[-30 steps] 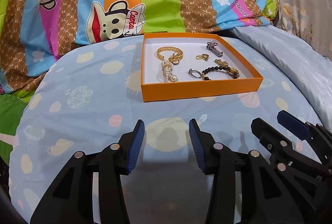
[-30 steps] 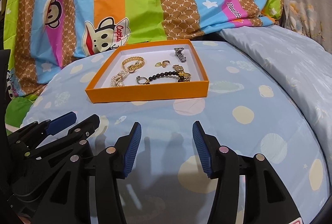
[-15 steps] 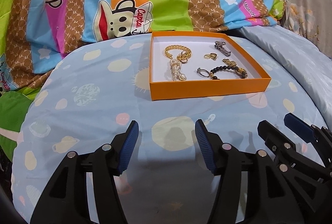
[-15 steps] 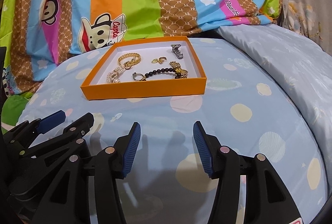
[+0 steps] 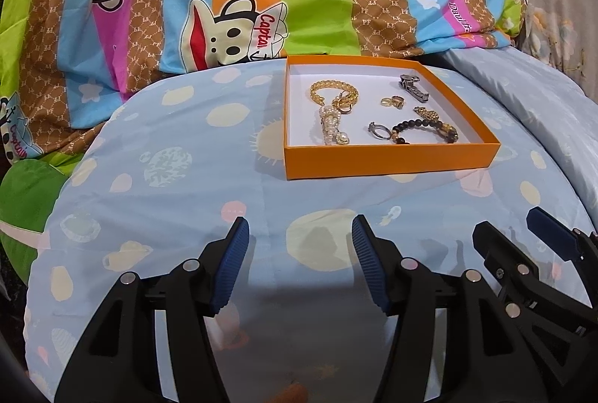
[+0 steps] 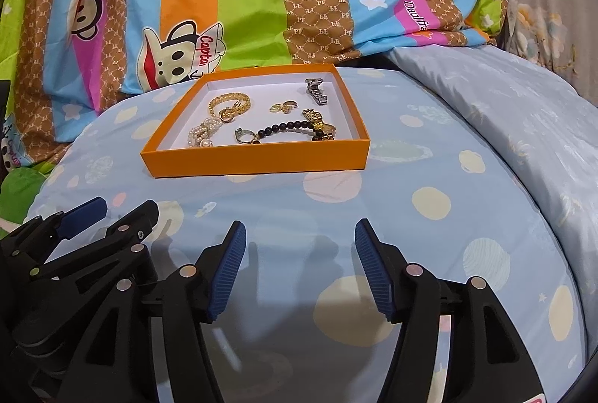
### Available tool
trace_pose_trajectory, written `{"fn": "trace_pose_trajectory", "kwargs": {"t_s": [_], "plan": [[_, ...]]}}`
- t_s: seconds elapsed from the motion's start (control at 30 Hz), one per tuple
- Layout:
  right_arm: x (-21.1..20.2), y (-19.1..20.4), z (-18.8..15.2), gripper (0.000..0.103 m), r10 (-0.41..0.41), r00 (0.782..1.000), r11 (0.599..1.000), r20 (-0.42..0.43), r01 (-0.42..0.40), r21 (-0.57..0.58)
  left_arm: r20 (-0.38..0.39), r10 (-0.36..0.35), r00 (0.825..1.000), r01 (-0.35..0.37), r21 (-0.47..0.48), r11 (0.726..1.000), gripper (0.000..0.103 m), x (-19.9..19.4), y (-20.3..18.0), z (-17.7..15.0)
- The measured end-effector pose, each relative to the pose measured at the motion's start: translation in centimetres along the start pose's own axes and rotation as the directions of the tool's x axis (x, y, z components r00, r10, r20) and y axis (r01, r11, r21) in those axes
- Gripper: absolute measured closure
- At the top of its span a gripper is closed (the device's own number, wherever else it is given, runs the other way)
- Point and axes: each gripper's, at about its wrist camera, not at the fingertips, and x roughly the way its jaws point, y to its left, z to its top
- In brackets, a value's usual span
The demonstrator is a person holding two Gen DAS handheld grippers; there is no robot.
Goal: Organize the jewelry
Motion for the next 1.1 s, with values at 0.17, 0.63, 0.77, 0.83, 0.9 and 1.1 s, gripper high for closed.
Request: {"fn": "trace_pose_trajectory", "kwargs": {"t_s": [0.17,0.63,0.77,0.83,0.9,1.1], "plan": [[0.0,-0.1,0.0,0.036,-0.006,1.000,1.000,0.002,0.006,0.003,0.000,0.004,1.000,-0.004,-0.004,1.000,0.048,0.0,0.1,0.0],[-0.1,-0.7,0.1,0.025,-0.010,1.000,0.999,0.003,0.010,0.042,0.011,0.047,0.999,-0.046,-0.038,0.998,0.031,-0.1,0.7,0.0],[-0.2,-1.0,0.1,0.019,-0.006,1.000,0.998,0.014,0.005,0.060,0.024,0.079,0.997,-0.078,-0.066,0.995,0.021,-0.4,1.1,0.0],[-0.2,-1.1,0.2,0.018,-0.002,1.000,0.998,0.017,0.001,0.065,0.025,0.085,0.996,-0.084,-0.069,0.994,0.020,-0.5,1.2,0.0],[-0.2,-1.1,0.2,0.018,-0.003,1.000,0.998,0.011,0.002,0.064,0.023,0.090,0.996,-0.088,-0.066,0.994,0.020,-0.4,1.2,0.0],[0.0,-0.9,0.2,0.017,-0.007,1.000,0.998,0.001,0.007,0.055,0.014,0.101,0.995,-0.099,-0.076,0.992,0.018,-0.3,1.5,0.0]]}}
